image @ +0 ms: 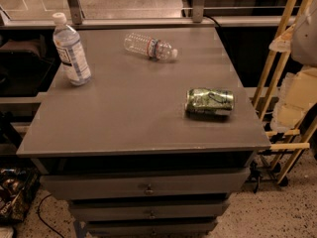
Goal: Move green can near blue plastic bottle
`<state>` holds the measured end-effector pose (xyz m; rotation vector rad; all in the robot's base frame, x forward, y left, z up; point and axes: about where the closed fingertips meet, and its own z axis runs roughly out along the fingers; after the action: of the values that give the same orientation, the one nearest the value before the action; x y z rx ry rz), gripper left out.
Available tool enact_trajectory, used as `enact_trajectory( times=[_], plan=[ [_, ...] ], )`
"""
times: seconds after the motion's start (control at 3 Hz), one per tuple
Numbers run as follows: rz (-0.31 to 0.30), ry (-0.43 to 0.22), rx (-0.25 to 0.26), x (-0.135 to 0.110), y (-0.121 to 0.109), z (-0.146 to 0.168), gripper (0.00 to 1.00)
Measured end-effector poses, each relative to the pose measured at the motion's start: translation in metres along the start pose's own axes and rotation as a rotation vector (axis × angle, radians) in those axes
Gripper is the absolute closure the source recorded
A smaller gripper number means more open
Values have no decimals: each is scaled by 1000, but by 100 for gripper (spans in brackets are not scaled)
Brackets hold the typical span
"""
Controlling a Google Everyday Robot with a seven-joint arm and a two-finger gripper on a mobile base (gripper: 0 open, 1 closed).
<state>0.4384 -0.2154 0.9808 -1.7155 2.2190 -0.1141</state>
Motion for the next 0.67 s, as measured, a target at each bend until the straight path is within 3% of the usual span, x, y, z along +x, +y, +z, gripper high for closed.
enact_trajectory(
  times=[0.67],
  plan=[
    [-29, -13, 5, -5, -12, 12, 0]
  ],
)
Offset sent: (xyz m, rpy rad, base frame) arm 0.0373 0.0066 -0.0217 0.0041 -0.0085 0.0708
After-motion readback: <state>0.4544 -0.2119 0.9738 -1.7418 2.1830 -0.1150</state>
